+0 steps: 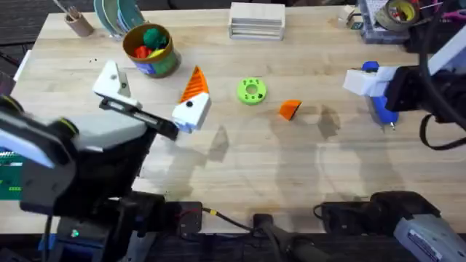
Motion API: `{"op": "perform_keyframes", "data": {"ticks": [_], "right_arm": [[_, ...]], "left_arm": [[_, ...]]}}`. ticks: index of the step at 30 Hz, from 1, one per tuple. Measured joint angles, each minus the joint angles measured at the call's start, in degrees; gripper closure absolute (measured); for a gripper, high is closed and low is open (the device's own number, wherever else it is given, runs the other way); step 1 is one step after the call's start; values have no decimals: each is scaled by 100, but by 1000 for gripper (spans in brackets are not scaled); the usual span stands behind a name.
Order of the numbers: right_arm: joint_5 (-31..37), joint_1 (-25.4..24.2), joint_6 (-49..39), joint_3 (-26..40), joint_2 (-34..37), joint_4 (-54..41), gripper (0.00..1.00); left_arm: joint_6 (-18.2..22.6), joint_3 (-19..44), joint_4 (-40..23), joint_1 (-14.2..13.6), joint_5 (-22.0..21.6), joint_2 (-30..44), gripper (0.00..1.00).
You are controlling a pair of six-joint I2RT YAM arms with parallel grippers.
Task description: Pick up the gripper from the table and insert it into the empty holder that is missing its gripper. Then pick up a screw, insert it into the mounting hole, and use the screwdriver to tighten it. Finally, clean up the table by picking up the vegetable and placing it into the bucket.
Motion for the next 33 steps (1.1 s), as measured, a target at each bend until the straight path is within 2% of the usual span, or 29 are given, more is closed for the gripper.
{"op": "perform_keyframes", "data": {"ticks": [6, 14, 20, 27, 33], "right_arm": [[0, 0, 2, 0, 0, 2, 10], [0, 0, 0, 0, 0, 2, 9], [0, 0, 0, 0, 1, 1, 9], [0, 0, 0, 0, 0, 0, 9], [0, 0, 0, 0, 0, 1, 9]], "left_arm": [[0, -403, 78, 0, 0, -630, 8], [0, -760, 101, 0, 5, -643, 8], [-2, -1137, 127, 0, 193, -641, 7], [-17, -1169, 40, 0, 349, -641, 8], [-19, -1169, -457, 0, 429, -639, 9]]}}
